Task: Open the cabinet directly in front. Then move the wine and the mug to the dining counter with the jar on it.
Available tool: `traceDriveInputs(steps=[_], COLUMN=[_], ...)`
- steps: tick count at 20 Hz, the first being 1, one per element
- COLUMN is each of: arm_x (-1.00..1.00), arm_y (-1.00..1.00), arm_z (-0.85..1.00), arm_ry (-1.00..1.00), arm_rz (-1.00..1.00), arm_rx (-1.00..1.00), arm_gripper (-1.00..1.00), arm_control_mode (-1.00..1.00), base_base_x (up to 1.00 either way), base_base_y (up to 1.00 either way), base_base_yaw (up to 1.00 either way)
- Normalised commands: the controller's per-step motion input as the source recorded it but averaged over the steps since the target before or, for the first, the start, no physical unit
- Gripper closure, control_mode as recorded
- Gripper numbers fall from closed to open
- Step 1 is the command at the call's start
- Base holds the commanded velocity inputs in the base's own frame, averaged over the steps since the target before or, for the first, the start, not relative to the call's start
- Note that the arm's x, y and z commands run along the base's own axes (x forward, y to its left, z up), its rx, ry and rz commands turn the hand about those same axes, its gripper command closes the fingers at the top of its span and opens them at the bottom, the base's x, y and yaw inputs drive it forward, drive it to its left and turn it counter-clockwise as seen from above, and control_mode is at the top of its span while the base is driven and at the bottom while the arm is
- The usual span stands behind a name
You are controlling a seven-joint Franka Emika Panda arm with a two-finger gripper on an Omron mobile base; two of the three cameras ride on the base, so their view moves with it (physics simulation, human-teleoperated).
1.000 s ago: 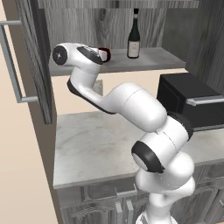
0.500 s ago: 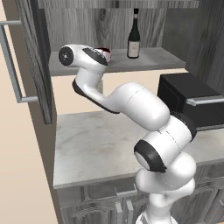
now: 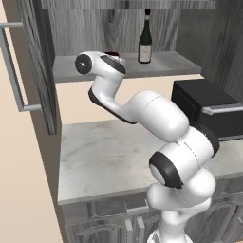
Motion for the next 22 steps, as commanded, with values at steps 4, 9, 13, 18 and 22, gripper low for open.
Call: traceDriveInputs(steps=[4, 9, 13, 18, 22], arm_x=[0.27, 0.25, 0.19, 0.18, 0.03], arm_y=[0.0, 0.0, 0.0, 0.0, 0.0], arm_z=[-0.05, -0.05, -0.02, -0.01, 0.0], arm_ry=[0.0, 0.0, 0.0, 0.0, 0.0], arm_rz=[0.0, 0.0, 0.0, 0.0, 0.0], arm_rx=[-0.01, 0.0, 0.0, 0.0, 0.0], arm_gripper=[-1.0, -1.0, -1.0, -1.0, -1.0], arm_control_mode=[-1.0, -1.0, -1.0, -1.0, -1.0], base_base_x=[0.0, 0.0, 0.0, 0.0, 0.0], base_base_y=[0.0, 0.0, 0.0, 0.0, 0.0], base_base_yaw=[0.0, 0.0, 0.0, 0.0, 0.0])
